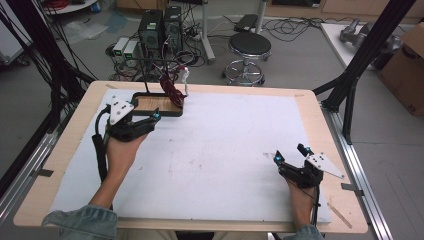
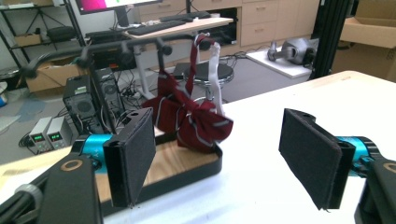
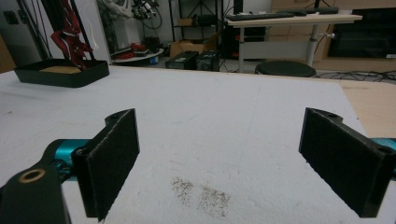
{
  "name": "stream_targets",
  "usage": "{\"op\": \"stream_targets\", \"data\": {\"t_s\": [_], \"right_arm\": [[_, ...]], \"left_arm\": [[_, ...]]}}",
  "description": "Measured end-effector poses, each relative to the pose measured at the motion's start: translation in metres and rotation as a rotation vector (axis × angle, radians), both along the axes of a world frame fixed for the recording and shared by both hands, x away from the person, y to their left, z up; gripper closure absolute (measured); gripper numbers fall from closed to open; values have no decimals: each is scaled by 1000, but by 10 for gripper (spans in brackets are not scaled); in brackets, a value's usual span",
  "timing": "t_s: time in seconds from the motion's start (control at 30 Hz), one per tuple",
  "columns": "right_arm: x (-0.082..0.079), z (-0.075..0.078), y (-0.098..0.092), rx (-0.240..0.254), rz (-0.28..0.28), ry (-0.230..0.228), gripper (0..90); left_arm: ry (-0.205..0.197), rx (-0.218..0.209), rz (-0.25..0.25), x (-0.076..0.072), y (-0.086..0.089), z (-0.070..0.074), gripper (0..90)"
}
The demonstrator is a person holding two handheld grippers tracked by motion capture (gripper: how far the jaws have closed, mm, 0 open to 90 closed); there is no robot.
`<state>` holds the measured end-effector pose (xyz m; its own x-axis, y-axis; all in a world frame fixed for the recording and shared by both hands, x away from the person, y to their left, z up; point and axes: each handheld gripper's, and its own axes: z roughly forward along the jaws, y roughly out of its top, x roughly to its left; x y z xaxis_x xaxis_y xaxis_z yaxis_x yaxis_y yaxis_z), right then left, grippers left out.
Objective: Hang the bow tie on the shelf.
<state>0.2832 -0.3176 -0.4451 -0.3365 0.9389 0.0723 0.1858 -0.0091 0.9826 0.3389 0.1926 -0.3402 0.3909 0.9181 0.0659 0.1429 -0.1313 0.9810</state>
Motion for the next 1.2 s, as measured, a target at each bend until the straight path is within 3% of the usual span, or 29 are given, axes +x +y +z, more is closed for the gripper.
{"op": "stream_targets", "data": {"t_s": [0.3,0.63,0.87,0.93,1.2], "right_arm": [[0,0,0,-1,-6,6,112],[0,-1,-1,2,-9,10,112],[0,-1,0,6,-12,14,112],[0,-1,0,5,-12,14,112],[0,-1,0,6,-10,14,112]], "left_arm": [[-6,-39,6,-36,27,-21,220],[-16,-50,13,-67,48,-39,205],[1,-50,38,-74,58,-55,199],[8,-49,55,-77,62,-66,199],[48,-24,67,-74,64,-80,199]]}}
